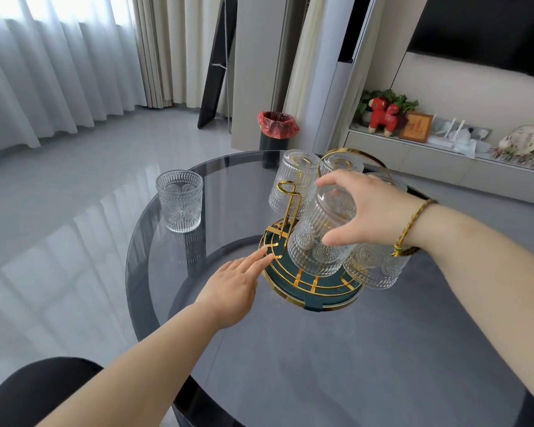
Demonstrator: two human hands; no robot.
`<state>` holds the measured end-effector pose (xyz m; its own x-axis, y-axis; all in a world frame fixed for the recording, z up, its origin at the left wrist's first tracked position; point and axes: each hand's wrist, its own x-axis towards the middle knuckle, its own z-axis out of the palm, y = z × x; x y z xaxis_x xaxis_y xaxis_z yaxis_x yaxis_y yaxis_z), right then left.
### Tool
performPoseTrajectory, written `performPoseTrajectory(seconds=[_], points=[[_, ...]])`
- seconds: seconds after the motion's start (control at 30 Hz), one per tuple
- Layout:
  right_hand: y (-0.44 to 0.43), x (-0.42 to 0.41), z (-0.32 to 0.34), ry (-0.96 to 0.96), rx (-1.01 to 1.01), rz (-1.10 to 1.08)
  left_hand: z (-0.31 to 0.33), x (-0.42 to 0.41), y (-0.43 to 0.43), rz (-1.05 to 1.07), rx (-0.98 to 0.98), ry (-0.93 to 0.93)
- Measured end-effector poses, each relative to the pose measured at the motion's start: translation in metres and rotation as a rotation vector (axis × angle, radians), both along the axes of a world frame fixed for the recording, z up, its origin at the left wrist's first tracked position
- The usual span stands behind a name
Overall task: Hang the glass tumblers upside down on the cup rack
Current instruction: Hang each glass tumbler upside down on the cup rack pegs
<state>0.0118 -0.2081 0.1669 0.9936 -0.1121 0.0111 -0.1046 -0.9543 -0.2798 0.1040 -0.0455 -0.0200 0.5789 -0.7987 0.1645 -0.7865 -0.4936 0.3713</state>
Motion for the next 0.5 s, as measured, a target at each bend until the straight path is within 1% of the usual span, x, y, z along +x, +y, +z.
performPoseTrajectory(seconds=[0.17, 0.5], points=[[0.002, 0.005, -0.013, 0.047, -0.006, -0.013, -0.001, 0.000, 0.000, 0.006, 0.003, -0.014], [0.003, 0.005, -0.013, 0.081, 0.032, 0.008, -0.003, 0.000, 0.000, 0.009, -0.003, -0.031]])
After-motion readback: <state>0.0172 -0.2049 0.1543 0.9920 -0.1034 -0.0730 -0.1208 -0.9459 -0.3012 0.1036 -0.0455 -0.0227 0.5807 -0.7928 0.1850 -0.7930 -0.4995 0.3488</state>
